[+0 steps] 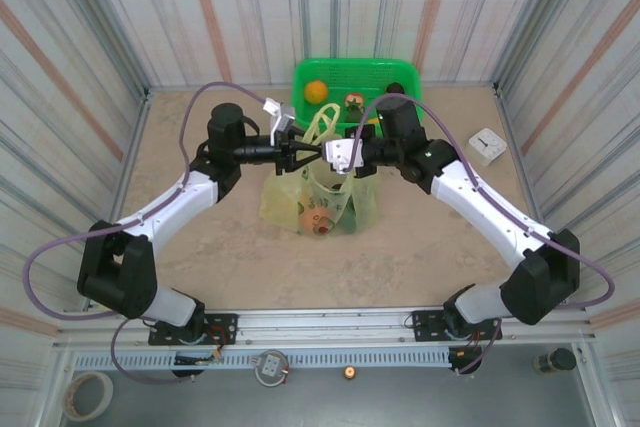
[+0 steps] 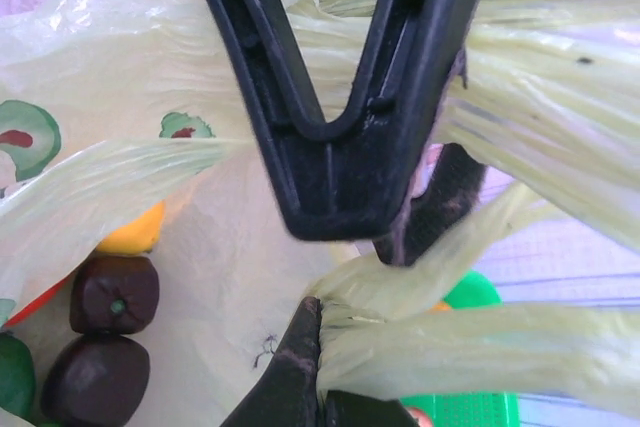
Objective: Place the fake fruits into the plastic bag and tie a complex knot
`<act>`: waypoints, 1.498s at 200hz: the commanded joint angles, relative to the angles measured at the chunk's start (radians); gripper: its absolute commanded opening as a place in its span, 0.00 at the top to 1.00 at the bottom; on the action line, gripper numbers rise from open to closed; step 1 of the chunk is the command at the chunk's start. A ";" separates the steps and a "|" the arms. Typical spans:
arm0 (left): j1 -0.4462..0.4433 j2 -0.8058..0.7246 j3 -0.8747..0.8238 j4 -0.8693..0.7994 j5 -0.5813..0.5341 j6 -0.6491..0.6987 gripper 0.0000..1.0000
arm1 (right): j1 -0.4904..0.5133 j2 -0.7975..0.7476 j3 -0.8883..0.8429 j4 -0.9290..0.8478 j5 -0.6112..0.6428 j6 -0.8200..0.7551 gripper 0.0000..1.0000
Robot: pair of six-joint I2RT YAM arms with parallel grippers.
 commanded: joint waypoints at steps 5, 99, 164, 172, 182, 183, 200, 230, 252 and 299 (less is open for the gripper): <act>0.017 -0.024 -0.009 0.041 -0.015 -0.016 0.68 | -0.024 -0.086 -0.065 0.050 -0.015 0.069 1.00; 0.010 -0.035 -0.020 0.058 -0.022 -0.017 0.88 | -0.088 -0.277 -0.237 0.131 -0.074 0.182 1.00; -0.049 -0.003 0.089 -0.188 -0.043 0.062 0.95 | -0.062 -0.229 -0.155 0.128 -0.087 0.176 1.00; -0.055 -0.005 0.099 -0.213 -0.050 0.070 0.95 | -0.062 -0.200 -0.126 0.126 -0.093 0.178 1.00; -0.059 -0.009 0.109 -0.232 -0.050 0.075 0.95 | -0.061 -0.164 -0.096 0.124 -0.090 0.176 1.00; -0.059 -0.010 0.110 -0.233 -0.050 0.074 0.95 | -0.060 -0.155 -0.089 0.122 -0.089 0.173 1.00; -0.059 -0.023 0.113 -0.257 -0.042 0.101 0.93 | -0.054 -0.100 -0.054 0.109 -0.053 0.152 1.00; -0.059 -0.022 0.091 -0.247 -0.029 0.135 0.82 | -0.046 -0.075 -0.041 0.093 -0.071 0.131 1.00; -0.056 -0.017 0.066 -0.213 -0.007 0.136 0.70 | -0.041 -0.064 -0.031 0.069 -0.076 0.124 1.00; -0.040 -0.011 0.065 -0.184 0.004 0.114 0.60 | -0.038 -0.057 -0.023 0.052 -0.097 0.110 1.00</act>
